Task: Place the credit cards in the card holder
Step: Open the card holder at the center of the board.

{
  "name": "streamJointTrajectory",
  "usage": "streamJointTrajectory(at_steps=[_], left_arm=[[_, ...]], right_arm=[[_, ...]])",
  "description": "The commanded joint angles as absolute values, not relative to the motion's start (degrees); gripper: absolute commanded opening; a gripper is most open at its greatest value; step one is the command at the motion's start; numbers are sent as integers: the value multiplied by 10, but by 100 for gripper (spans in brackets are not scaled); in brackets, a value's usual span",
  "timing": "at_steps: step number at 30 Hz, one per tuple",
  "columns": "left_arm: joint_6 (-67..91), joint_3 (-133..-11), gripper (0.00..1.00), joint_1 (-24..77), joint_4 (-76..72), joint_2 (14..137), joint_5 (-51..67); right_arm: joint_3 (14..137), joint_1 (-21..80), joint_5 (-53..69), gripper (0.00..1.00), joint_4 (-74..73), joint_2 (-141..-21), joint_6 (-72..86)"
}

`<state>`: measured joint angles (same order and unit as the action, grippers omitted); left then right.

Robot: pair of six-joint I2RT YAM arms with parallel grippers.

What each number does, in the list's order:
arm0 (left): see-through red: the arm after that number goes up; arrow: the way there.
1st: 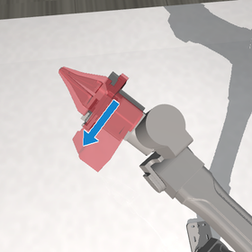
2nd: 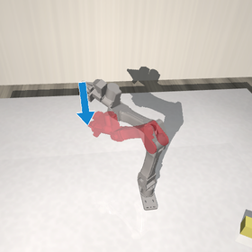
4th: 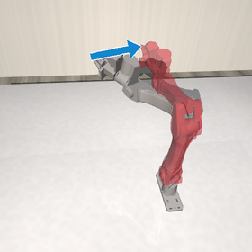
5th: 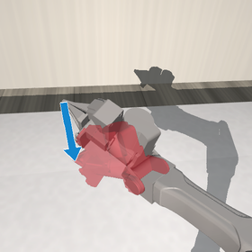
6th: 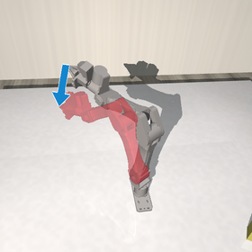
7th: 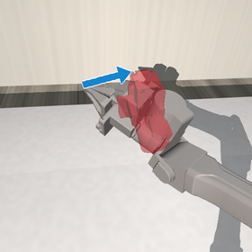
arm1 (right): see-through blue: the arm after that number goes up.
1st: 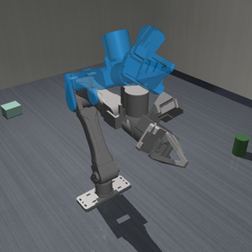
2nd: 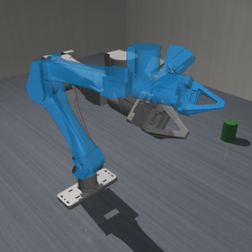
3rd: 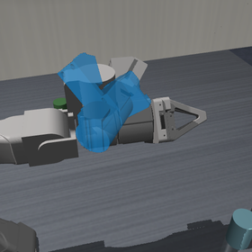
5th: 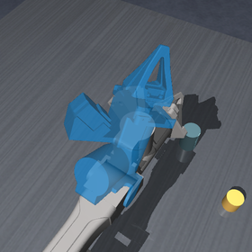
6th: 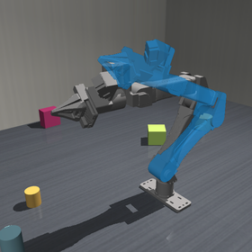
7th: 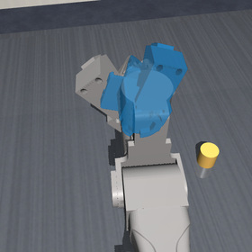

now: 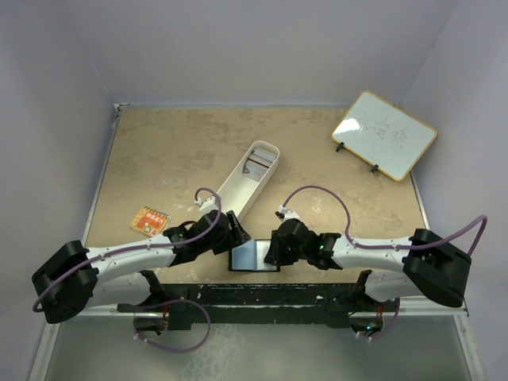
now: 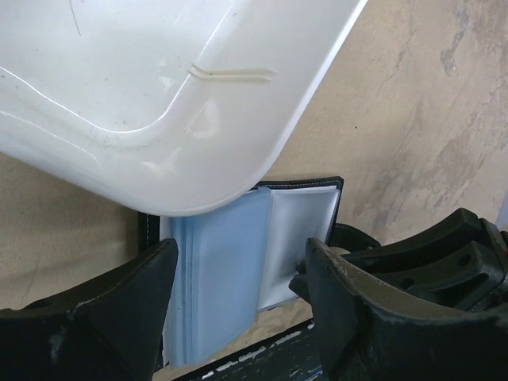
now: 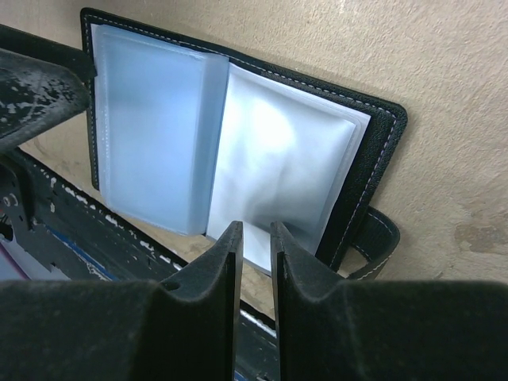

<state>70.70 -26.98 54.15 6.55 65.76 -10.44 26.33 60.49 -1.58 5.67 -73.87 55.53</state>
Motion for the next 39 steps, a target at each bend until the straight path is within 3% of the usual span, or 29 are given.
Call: streamJointTrajectory(at_steps=[1, 23, 39], left_arm=[[706, -261, 63, 544, 4, 665, -86], [719, -296, 63, 543, 60, 605, -101], [713, -280, 63, 544, 39, 641, -97]], right_arm=[[257, 608, -27, 22, 68, -746, 557], [258, 608, -25, 22, 67, -749, 555], [266, 608, -25, 21, 58, -750, 550]])
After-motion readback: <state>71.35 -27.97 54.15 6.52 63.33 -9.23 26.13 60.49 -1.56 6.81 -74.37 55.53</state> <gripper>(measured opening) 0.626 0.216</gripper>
